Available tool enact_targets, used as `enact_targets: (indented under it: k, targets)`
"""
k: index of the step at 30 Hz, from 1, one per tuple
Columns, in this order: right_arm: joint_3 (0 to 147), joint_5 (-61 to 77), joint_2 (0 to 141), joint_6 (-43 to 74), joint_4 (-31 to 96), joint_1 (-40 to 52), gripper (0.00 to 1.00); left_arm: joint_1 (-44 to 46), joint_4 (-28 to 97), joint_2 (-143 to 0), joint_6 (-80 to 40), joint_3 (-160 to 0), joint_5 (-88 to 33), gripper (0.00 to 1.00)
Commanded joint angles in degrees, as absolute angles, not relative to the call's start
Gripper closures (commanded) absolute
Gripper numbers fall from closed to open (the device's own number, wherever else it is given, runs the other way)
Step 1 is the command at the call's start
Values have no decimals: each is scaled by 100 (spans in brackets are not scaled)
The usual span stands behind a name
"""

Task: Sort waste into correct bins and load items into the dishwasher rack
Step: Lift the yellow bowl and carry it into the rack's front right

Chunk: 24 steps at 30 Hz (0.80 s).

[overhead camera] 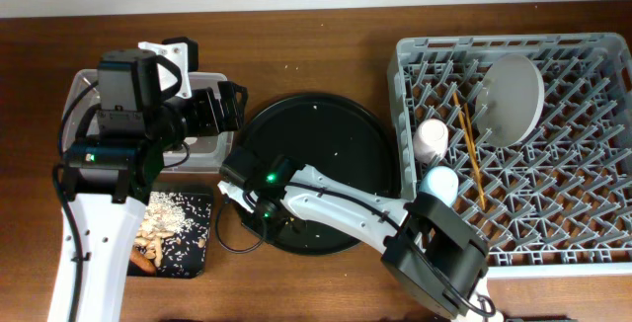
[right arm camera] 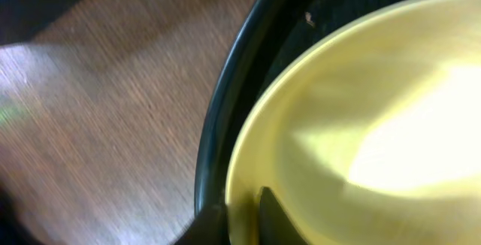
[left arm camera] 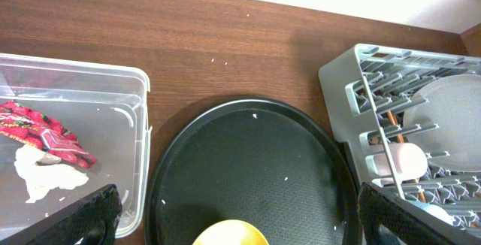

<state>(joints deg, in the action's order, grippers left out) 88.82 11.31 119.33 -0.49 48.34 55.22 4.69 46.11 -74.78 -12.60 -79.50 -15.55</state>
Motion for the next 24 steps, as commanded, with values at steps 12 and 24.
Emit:
enact_targets:
  k: [12, 24]
  targets:
    - [9157, 1658, 9550, -43, 6469, 4515, 96, 443, 4604, -7498, -1186, -7977, -1518, 1]
    - [9083, 5113, 7929, -2427, 8490, -558, 96, 443, 4604, -7498, -1186, -7977, -1518, 1]
